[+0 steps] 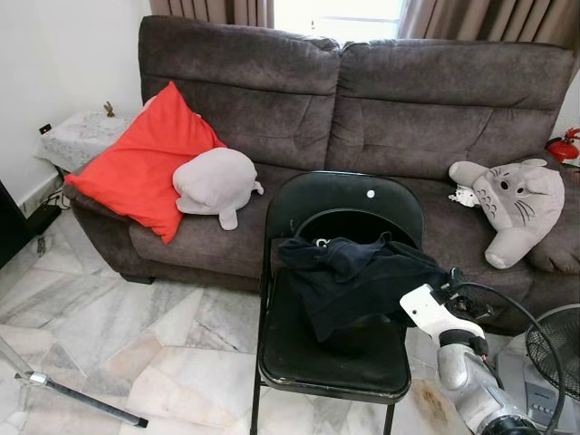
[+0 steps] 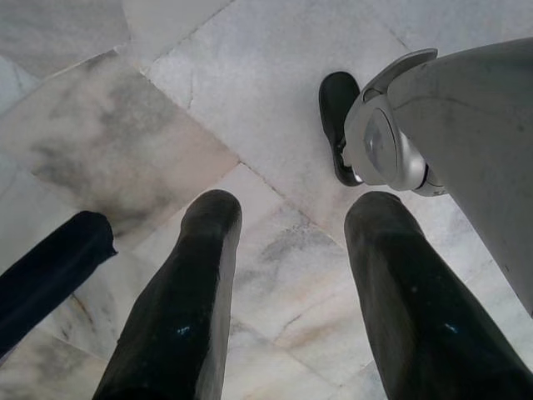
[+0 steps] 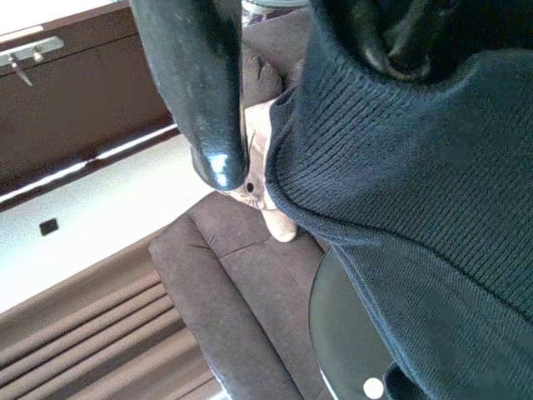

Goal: Hang hanger

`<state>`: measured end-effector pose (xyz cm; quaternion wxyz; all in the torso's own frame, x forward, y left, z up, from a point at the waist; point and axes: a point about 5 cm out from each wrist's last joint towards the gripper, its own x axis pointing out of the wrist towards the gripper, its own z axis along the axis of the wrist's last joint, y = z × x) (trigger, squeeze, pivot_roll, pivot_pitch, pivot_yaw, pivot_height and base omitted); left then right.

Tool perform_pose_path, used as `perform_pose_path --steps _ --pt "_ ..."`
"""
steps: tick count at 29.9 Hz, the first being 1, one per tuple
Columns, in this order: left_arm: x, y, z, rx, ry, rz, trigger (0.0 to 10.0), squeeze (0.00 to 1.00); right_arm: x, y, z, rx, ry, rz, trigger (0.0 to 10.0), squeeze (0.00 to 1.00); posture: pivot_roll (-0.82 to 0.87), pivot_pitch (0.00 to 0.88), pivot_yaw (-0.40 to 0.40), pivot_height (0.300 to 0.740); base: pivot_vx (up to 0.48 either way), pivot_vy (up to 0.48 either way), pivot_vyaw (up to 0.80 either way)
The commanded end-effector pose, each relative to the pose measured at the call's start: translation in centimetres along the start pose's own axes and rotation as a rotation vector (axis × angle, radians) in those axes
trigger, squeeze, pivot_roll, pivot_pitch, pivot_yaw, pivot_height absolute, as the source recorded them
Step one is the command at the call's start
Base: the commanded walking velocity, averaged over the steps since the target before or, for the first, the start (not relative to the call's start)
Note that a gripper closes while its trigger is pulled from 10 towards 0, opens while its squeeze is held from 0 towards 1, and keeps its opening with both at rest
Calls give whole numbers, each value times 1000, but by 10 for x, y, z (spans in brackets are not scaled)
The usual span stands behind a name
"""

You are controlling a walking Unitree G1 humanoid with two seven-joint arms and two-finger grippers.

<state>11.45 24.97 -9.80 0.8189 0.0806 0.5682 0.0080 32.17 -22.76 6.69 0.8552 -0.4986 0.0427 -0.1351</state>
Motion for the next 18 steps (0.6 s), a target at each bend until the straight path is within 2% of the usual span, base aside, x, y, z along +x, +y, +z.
perform_pose_path --steps 1,10,14,18 --pt "-1 3 -2 4 9 9 10000 0 2 0 1 27 11 5 0 0 71 0 0 740 0 0 0" --pt "-1 3 -3 6 9 10 10000 0 0 5 5 69 9 18 0 0 71 0 1 740 0 0 0" --pt "-1 3 -3 7 9 9 10000 0 -1 5 4 170 54 12 0 0 71 0 2 740 0 0 0" --pt "-1 3 -3 8 10 9 10000 0 -1 4 4 222 69 6 0 0 71 0 2 740 0 0 0"
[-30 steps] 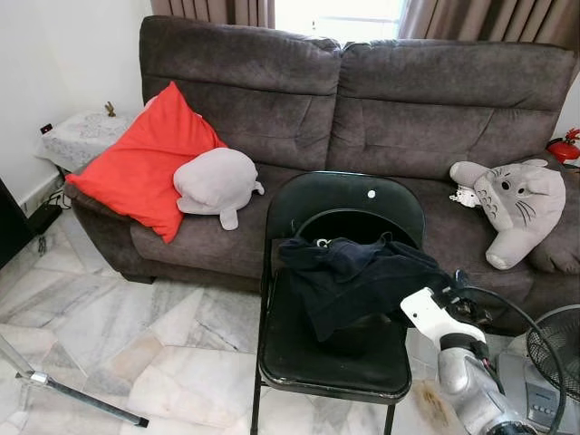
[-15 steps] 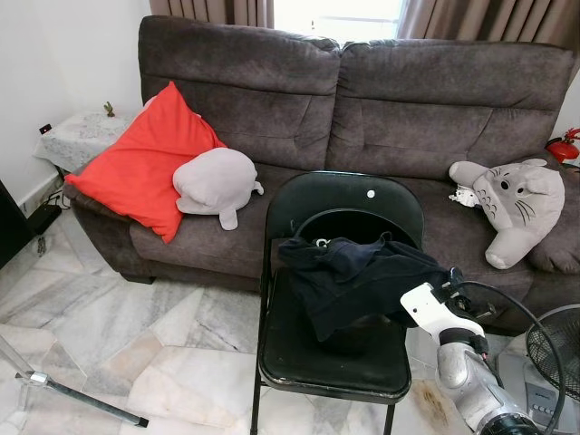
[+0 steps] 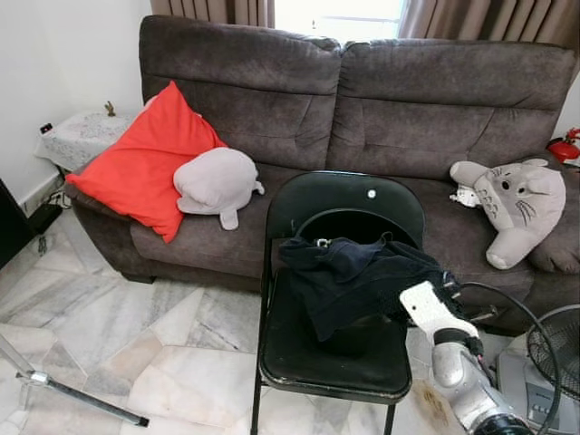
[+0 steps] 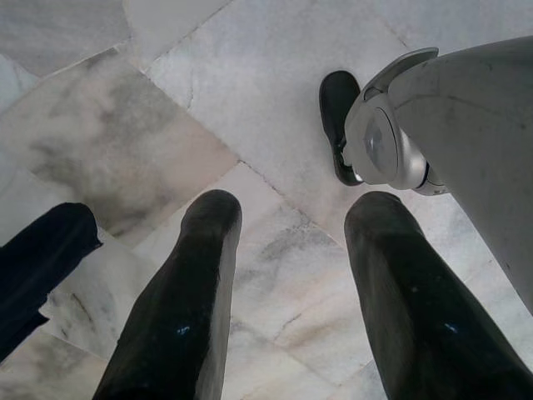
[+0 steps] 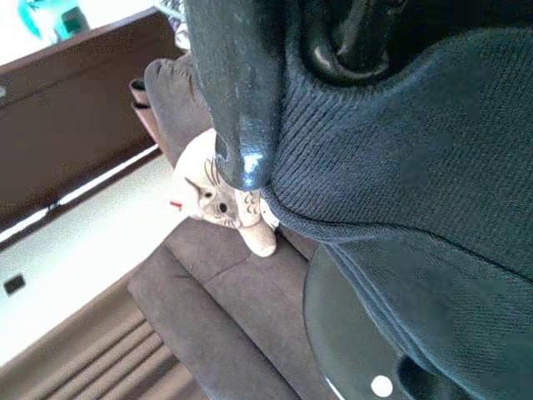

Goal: Hang hanger

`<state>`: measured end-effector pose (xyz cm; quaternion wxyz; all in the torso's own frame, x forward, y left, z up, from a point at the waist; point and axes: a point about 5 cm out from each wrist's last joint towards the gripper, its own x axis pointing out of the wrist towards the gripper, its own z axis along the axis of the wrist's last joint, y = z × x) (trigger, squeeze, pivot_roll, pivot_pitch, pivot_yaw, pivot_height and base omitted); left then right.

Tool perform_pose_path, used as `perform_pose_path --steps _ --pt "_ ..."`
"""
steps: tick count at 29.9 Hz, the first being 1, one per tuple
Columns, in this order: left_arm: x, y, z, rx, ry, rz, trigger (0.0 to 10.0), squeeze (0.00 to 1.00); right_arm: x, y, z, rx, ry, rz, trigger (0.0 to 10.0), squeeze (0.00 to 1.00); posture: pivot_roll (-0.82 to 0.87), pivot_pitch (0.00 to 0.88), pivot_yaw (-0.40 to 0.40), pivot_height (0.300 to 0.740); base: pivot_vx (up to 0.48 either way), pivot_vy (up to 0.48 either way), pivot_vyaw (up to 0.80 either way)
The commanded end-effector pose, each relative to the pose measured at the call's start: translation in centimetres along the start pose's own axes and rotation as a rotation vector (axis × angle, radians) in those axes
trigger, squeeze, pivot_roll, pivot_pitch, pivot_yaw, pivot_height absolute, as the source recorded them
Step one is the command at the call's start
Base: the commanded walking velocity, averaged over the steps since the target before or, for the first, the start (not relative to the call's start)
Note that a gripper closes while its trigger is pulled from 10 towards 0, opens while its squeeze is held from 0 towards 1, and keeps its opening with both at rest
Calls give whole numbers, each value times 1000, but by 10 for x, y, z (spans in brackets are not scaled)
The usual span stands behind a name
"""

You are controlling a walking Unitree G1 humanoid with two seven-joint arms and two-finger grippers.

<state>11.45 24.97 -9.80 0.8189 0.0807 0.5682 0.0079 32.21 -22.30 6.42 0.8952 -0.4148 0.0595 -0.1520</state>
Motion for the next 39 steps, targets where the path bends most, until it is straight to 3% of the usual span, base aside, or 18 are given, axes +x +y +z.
perform_pose_path --steps 1,11,15,17,18,19,21,22,25,27,30,33,34,35,39 --pt "-1 3 -3 7 9 9 10000 0 0 0 3 67 10 0 0 0 71 0 2 740 0 0 0" --pt "-1 3 -2 7 8 8 10000 0 1 0 23 229 0 -9 0 0 66 0 0 740 0 0 0" --pt "-1 2 -2 7 6 7 10000 0 2 7 53 397 -34 44 0 0 65 0 -1 740 0 0 0" --pt "-1 2 -2 7 6 7 10000 0 1 9 64 431 -68 65 0 0 65 0 -1 740 0 0 0" --pt "0 2 -2 8 6 7 10000 0 0 10 74 445 -101 87 4902 0 62 0 -1 740 0 0 0" --pt "0 2 -2 7 6 7 10000 0 -5 15 103 505 -206 167 10000 0 61 0 -1 740 0 0 0" --pt "0 2 -1 7 5 7 10000 0 -19 20 144 592 -375 294 10000 0 64 0 -4 740 0 0 0" --pt "0 2 -1 6 5 7 10000 0 -22 20 151 600 -407 318 10000 0 64 0 -4 740 0 0 0" --pt "0 2 -1 3 4 8 10000 0 -56 29 193 643 -622 522 10000 0 64 0 -4 740 0 0 0" --pt "0 2 -1 2 4 8 10000 0 -71 32 205 664 -687 611 10000 0 66 0 -8 740 0 0 0" --pt "0 2 -1 -1 4 8 10000 0 -99 38 217 670 -789 792 10000 0 64 0 -9 740 0 0 0" --pt "0 1 -1 -1 3 7 10000 0 -122 46 217 688 -814 993 10000 0 62 0 -10 740 0 0 0" --pt "0 1 -1 -1 3 6 10000 0 -135 49 215 674 -834 1122 10000 0 62 0 -10 740 0 0 0" --pt "0 1 -1 -1 3 6 10000 0 -135 49 215 674 -834 1122 10000 0 62 0 -10 740 0 0 0" --pt "0 1 0 -2 2 6 10000 0 -155 49 208 629 -870 1333 10000 0 61 0 -11 740 0 0 0"
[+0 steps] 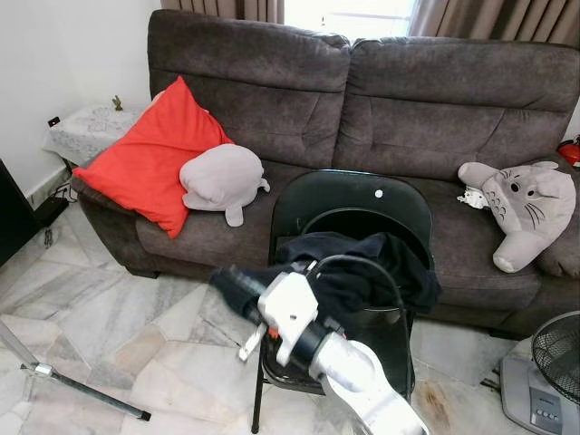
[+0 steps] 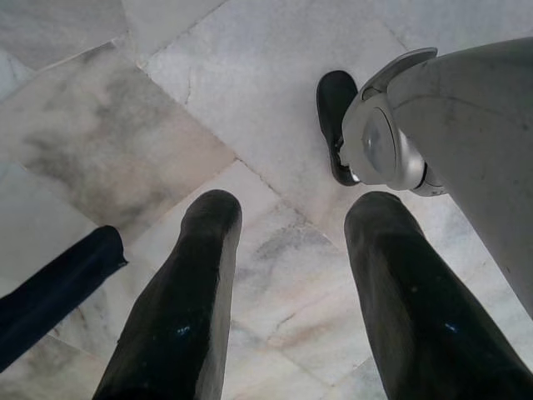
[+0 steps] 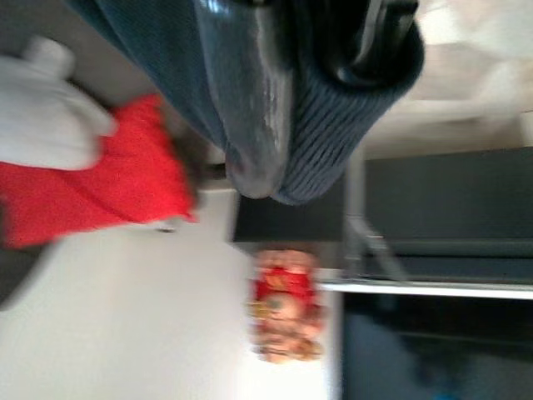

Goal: Hang hanger

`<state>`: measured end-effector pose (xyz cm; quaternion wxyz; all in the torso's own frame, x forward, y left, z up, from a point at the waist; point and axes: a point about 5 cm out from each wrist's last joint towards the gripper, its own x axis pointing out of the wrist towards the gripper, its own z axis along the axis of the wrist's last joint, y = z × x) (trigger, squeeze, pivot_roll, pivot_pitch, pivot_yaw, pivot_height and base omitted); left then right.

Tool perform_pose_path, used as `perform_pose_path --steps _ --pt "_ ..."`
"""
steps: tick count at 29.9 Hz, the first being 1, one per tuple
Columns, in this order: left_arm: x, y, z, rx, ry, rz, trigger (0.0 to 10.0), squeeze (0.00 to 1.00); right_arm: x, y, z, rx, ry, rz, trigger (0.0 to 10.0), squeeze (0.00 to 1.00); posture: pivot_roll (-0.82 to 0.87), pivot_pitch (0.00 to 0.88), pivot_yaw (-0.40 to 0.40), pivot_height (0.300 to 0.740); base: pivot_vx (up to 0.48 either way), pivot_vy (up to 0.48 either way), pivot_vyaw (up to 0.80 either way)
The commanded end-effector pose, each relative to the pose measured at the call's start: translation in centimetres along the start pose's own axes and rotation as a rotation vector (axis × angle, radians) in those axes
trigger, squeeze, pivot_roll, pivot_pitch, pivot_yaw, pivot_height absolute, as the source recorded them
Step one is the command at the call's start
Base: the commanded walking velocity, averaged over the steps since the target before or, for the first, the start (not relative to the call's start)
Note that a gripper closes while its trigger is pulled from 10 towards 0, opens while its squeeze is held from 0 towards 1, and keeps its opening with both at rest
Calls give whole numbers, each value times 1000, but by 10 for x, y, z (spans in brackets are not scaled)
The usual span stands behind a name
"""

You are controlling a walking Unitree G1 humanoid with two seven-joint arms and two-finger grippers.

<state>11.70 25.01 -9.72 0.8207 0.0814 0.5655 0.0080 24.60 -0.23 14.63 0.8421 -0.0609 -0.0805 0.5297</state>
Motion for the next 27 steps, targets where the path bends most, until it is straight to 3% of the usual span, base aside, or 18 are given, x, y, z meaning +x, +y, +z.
perform_pose_path --steps 1,4,9,12,13,15,16,17,19,20,22,23,27 --pt "0 0 -3 -3 8 5 10000 0 1 20 13 26 -39 183 10000 0 63 0 -13 740 0 0 0" --pt "0 0 -3 -4 8 5 10000 0 -6 32 15 66 -37 312 10000 0 64 0 -13 740 0 0 0" --pt "0 0 -3 -4 9 6 10000 0 -5 38 29 91 -105 388 10000 0 62 0 -13 740 0 0 0" --pt "0 0 -3 -5 8 6 10000 0 5 17 29 78 -96 215 10000 0 66 0 -15 740 0 0 0" --pt "0 0 -3 -6 8 7 10000 0 7 1 21 32 -41 81 10000 0 66 0 -15 740 0 0 0" --pt "0 0 -3 -6 8 7 10000 0 7 -4 18 20 -21 40 10000 0 66 0 -15 740 0 0 0" --pt "0 0 -2 -6 7 6 10000 0 7 -15 13 23 17 -44 10000 0 69 0 -17 740 0 0 0" --pt "0 0 -2 -7 7 6 10000 0 -4 -52 3 61 77 -336 10000 0 69 0 -17 740 0 0 0" --pt "0 0 -3 -6 8 6 10000 0 -27 -89 -1 109 84 -631 10000 0 65 0 -16 740 0 0 0" --pt "0 0 -3 -5 8 6 10000 0 -36 -98 0 91 85 -712 10000 0 61 0 -15 740 0 0 0" --pt "0 0 -3 -6 9 6 10000 0 -41 -103 0 77 91 -759 10000 0 61 0 -15 740 0 0 0" --pt "0 0 -3 -3 9 5 10000 0 -50 -104 1 124 53 -763 10000 0 60 0 -16 740 0 0 0" --pt "0 0 -3 -2 10 5 10000 0 -70 -89 1 247 -9 -705 10000 0 51 0 -15 740 0 0 0"
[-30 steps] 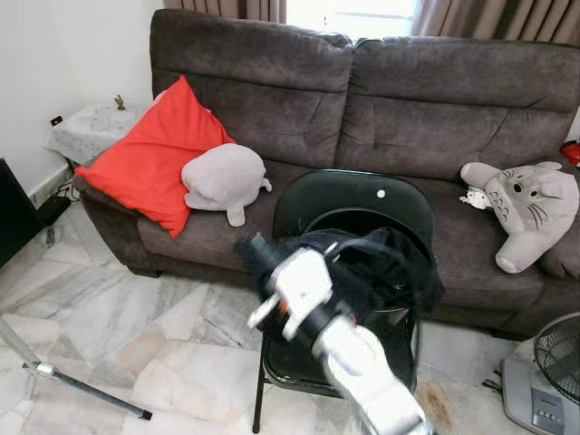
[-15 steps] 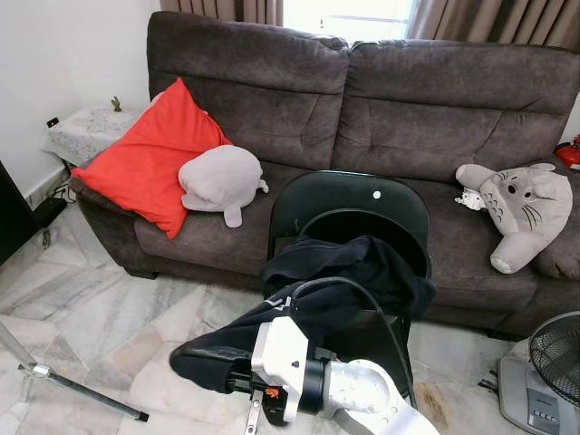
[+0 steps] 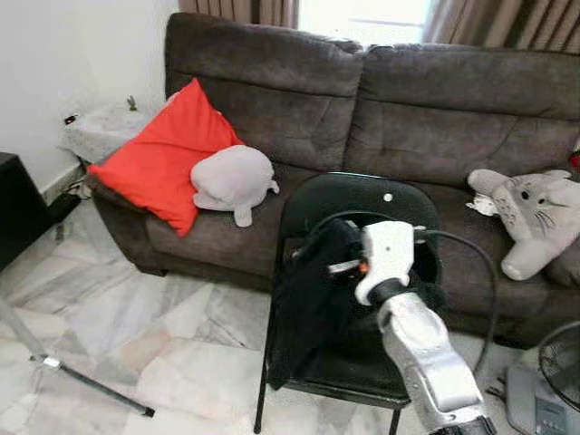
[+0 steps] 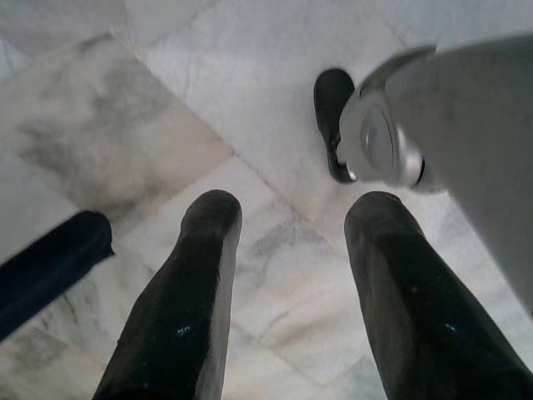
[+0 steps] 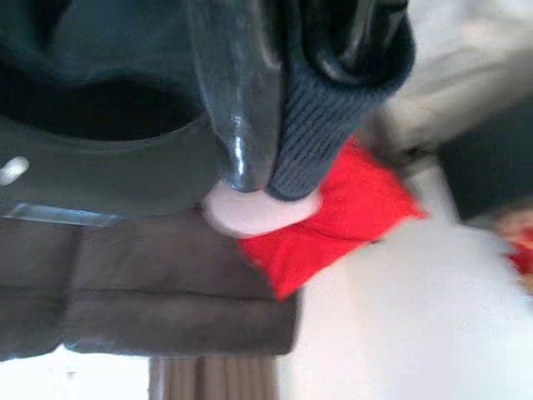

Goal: Hang hanger

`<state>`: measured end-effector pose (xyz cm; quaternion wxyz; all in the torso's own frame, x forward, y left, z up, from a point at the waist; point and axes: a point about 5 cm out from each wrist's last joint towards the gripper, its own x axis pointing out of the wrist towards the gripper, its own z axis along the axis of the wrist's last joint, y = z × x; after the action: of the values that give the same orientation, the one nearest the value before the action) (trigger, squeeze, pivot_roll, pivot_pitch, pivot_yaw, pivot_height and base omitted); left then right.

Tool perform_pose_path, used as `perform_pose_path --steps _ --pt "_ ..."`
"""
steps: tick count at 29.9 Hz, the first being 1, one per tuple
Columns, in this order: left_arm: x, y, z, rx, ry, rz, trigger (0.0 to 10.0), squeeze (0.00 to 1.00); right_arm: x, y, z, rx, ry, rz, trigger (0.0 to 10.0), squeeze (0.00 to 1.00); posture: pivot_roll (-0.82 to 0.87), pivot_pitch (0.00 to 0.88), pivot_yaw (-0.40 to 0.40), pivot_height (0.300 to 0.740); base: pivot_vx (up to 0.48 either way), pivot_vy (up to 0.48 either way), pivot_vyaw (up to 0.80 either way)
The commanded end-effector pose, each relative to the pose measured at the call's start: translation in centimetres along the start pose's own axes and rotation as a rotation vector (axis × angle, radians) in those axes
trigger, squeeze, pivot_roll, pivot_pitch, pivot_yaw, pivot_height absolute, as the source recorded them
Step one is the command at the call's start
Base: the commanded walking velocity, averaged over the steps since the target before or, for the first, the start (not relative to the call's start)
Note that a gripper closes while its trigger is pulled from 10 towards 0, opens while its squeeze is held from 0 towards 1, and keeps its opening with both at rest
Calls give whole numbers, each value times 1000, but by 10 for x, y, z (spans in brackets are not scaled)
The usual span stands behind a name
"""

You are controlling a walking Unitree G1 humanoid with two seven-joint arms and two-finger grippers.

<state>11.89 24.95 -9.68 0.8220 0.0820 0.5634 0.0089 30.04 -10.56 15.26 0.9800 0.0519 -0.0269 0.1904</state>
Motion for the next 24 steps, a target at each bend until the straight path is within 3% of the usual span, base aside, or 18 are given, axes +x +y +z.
perform_pose_path --steps 1,3,4,7,8,10,11,19,24 --pt "-1 0 -5 -1 15 3 10000 0 -8 4 6 57 -19 45 10000 0 51 0 -15 740 0 0 0" --pt "-1 0 -5 1 16 3 10000 0 -28 -7 -6 23 26 1 10000 0 46 0 -14 740 0 0 0" --pt "-1 1 -5 3 16 4 10000 0 -43 -21 -19 -31 96 -67 10000 0 32 0 -8 740 0 0 0" --pt "-1 1 -5 11 17 6 10000 0 -61 -41 -35 -78 180 -175 10000 0 22 0 -3 740 0 0 0" --pt "-1 1 -5 11 17 6 10000 0 -61 -41 -35 -78 180 -175 10000 0 22 0 -3 740 0 0 0" --pt "-1 2 -4 18 18 8 10000 0 -82 -63 -66 -104 316 -296 10000 0 16 0 3 740 0 0 0" --pt "-1 2 -4 18 18 8 10000 0 -82 -63 -66 -104 316 -296 10000 0 16 0 3 740 0 0 0" --pt "-1 2 -4 28 17 13 10000 0 -113 -77 -147 -139 644 -410 10000 0 13 0 12 740 0 0 0" --pt "0 2 -3 24 16 18 10000 0 -131 -78 -177 -122 777 -454 10000 0 27 0 9 740 0 0 0"
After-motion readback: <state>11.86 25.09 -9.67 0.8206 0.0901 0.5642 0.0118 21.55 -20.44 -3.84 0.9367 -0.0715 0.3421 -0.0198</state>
